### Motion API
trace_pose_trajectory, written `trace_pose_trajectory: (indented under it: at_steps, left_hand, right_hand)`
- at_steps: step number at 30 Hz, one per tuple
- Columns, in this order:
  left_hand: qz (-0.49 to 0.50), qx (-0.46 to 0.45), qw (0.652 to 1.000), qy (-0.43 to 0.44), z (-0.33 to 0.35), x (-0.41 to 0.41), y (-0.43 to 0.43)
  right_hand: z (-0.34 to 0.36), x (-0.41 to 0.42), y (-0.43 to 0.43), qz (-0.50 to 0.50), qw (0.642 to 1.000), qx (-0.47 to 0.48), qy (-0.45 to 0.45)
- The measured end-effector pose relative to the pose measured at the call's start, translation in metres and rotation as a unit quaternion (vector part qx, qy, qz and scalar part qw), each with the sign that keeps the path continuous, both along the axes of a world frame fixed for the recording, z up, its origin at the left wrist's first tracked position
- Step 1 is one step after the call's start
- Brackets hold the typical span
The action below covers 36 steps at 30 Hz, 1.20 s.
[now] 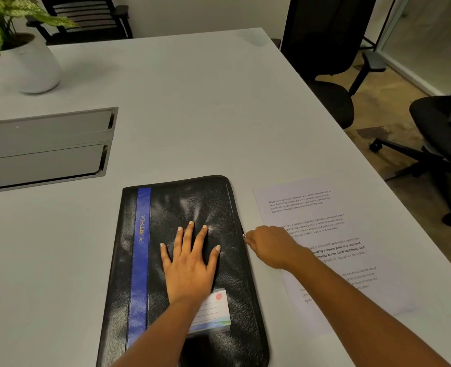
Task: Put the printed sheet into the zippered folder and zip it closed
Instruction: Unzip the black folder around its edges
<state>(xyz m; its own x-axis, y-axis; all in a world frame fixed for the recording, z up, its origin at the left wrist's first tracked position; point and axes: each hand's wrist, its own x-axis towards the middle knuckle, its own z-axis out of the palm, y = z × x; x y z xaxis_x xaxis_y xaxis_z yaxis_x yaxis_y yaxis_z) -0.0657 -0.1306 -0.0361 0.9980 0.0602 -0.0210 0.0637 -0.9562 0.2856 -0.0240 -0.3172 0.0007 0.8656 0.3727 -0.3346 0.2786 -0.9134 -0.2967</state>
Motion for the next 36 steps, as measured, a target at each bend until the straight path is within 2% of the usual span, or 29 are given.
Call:
trace_pose_trajectory:
  at_steps: [13,21,28,32,36]
  left_hand:
    - [0.001,0.013,1.000,0.003,-0.001,0.001,0.000]
    - [-0.004,0.024,1.000,0.003,-0.002,0.000,0.000]
    - [-0.003,0.021,1.000,0.005,-0.001,0.000,0.000]
    - [-0.001,0.019,1.000,0.004,-0.002,0.000,0.000]
    - [0.001,0.017,1.000,0.005,-0.002,0.000,0.000]
  right_hand:
    - [-0.011,-0.002,-0.009,0.006,0.998,0.058,-0.018]
    - [-0.006,0.005,0.001,-0.043,0.999,0.023,0.021]
    - [0.008,0.016,-0.006,0.016,0.995,0.022,0.100]
    - [0.010,0.017,-0.012,0.056,0.996,0.003,0.065]
    - [0.007,0.013,-0.014,0.056,0.997,0.019,0.041]
